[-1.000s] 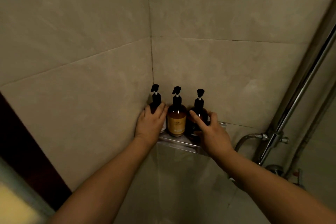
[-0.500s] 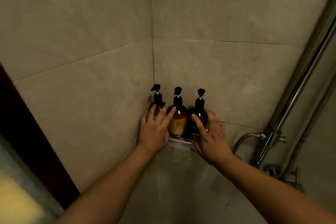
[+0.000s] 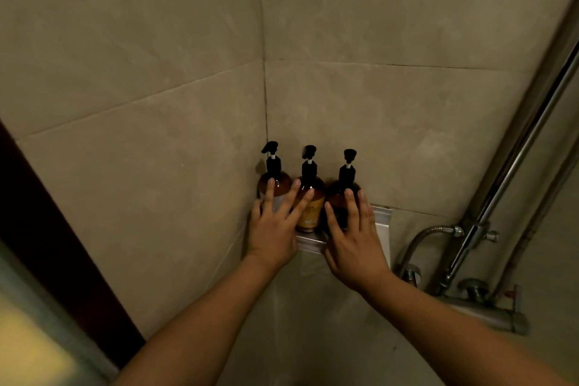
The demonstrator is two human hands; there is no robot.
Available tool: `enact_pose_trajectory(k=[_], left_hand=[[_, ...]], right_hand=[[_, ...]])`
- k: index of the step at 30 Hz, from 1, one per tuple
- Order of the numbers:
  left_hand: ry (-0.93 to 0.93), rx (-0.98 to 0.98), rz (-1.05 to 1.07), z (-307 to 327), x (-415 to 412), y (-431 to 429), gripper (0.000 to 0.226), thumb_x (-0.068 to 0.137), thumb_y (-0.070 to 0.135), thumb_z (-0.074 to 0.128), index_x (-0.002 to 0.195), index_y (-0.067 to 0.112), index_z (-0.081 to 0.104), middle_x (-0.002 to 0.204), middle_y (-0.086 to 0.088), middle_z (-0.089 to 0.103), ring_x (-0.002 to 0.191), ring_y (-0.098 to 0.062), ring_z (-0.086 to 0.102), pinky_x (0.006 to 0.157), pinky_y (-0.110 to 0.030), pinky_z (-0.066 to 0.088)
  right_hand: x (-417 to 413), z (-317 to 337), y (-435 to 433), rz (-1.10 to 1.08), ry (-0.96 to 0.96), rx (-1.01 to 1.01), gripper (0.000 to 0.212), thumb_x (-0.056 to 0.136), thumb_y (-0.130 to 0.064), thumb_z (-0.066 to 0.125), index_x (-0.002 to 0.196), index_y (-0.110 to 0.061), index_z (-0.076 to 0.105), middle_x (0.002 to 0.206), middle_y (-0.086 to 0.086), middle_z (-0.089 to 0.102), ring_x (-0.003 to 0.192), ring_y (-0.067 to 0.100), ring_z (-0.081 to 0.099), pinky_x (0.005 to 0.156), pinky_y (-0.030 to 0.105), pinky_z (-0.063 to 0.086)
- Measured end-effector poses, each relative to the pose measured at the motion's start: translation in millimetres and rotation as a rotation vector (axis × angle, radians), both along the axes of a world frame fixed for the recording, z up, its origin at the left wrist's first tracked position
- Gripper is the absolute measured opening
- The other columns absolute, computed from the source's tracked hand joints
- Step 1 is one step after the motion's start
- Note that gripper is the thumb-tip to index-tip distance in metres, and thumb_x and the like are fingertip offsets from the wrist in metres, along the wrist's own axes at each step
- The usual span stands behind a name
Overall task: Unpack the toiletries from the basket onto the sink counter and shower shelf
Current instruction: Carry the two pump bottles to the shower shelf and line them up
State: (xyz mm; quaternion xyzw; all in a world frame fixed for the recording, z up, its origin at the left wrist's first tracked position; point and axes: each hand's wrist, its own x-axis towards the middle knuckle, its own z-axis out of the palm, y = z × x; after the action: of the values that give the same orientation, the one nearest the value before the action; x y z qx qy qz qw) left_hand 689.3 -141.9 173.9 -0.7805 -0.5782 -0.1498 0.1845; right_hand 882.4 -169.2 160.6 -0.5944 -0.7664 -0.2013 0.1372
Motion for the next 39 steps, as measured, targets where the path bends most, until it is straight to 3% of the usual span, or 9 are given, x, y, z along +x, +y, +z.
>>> enact_pose_trajectory(k=[10,14,24,30,35,39], left_hand=[[-0.027,-0.033,-0.001,-1.5,3.5,1.4,0.099,0.088,0.042,0.054,0.154,0.040,-0.020,0.164,0.005,-0.024,0.146,-0.044,-0.025,0.115,-0.058,0.019],[-0.037,-0.024,-0.005,-2.5,4.0,0.9,0.099,0.088,0.041,0.055,0.154,0.040,-0.018,0.164,0.005,-0.023,0.146,-0.043,-0.024,0.115,-0.058,0.020],[-0.024,-0.034,0.008,-0.5,4.9,-0.3,0.099,0.087,0.041,0.055,0.154,0.040,-0.018,0.164,0.007,-0.022,0.147,-0.045,-0.020,0.115,-0.057,0.018],[0.009,-0.088,0.034,8.4,6.8,-6.4,0.105,0.086,0.038,0.062,0.154,0.041,-0.019,0.163,0.007,-0.024,0.148,-0.045,-0.017,0.114,-0.055,0.020],[-0.017,-0.184,0.046,31.5,13.1,-16.6,0.095,0.087,0.041,0.058,0.157,0.040,-0.005,0.167,0.005,-0.008,0.150,-0.044,-0.008,0.117,-0.055,0.022],[-0.035,-0.269,0.080,57.6,24.1,-25.7,0.088,0.086,0.039,0.062,0.158,0.035,0.012,0.165,-0.002,0.014,0.148,-0.039,0.014,0.116,-0.053,0.025]], right_hand=[[0.7,-3.6,0.2,0.003,0.019,0.003,0.089,0.088,-0.052,0.059,0.158,-0.017,0.016,0.161,0.025,-0.012,0.148,0.044,-0.012,0.119,0.061,0.011],[-2.4,0.3,-1.7,-0.027,0.072,0.010,0.084,0.096,-0.053,0.043,0.158,-0.012,0.003,0.163,0.022,-0.008,0.149,0.039,-0.013,0.120,0.057,0.011],[-1.8,12.0,-1.1,-0.023,0.121,0.038,0.075,0.097,-0.048,0.035,0.157,-0.007,0.016,0.161,0.020,0.021,0.150,0.036,0.010,0.121,0.048,0.017],[-5.6,16.1,-4.2,-0.025,0.159,-0.006,0.077,0.097,-0.050,0.036,0.157,-0.008,0.013,0.163,0.018,0.015,0.151,0.034,0.003,0.122,0.050,0.014],[-3.9,29.0,-10.6,0.029,0.270,-0.061,0.079,0.093,-0.055,0.039,0.158,-0.014,0.017,0.163,0.012,0.018,0.151,0.031,0.004,0.122,0.048,0.013],[7.8,53.9,-15.3,0.079,0.245,-0.154,0.079,0.093,-0.056,0.040,0.158,-0.015,0.018,0.163,0.010,0.019,0.151,0.029,0.009,0.123,0.045,0.005]])
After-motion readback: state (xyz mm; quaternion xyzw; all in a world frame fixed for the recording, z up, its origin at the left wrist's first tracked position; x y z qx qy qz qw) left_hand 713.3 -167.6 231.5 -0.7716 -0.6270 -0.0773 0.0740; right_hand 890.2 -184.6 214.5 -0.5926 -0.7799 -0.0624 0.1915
